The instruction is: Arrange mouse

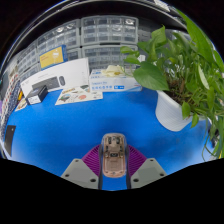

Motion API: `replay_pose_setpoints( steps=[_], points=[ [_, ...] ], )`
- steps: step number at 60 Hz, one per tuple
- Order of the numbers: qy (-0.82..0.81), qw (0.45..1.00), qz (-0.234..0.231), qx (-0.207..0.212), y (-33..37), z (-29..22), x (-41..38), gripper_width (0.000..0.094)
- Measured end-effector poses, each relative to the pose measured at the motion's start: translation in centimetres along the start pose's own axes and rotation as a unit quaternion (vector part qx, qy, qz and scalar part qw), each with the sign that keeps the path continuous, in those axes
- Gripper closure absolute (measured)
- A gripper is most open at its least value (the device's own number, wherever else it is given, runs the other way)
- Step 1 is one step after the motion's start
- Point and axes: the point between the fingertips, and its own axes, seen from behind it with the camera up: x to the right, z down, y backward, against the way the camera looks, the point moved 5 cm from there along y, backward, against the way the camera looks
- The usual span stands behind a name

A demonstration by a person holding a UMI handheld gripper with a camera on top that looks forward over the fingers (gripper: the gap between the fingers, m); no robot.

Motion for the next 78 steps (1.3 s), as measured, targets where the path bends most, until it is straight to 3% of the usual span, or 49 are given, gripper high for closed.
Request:
replay_pose_setpoints(
  steps=[7,16,29,40,48,57,73,74,78],
  points=[
    [0.0,1.0,0.012,0.007,1.5,-1.9,-1.6,0.0618],
    [0.004,0.998,0.015,0.068,6.0,-8.0,-8.5,0.0616],
    [-0.014,0.989,0.01,0.145,13.9,-14.8,-25.2,0.0618],
    [-0.011,0.985,-0.024,0.169,17.8,-15.8,-41.3,0.0618],
    [0.013,0.986,-0.065,0.152,16.6,-13.4,-51.7,0.0619],
    [0.041,0.992,-0.075,0.088,11.9,-7.2,-59.2,0.062],
    [0.093,0.993,-0.066,-0.007,4.9,4.9,-62.4,0.0613],
    [0.096,0.993,-0.064,-0.013,4.7,5.6,-62.4,0.0551],
    [0.095,0.994,-0.062,0.009,4.8,5.4,-62.3,0.061]
  ],
)
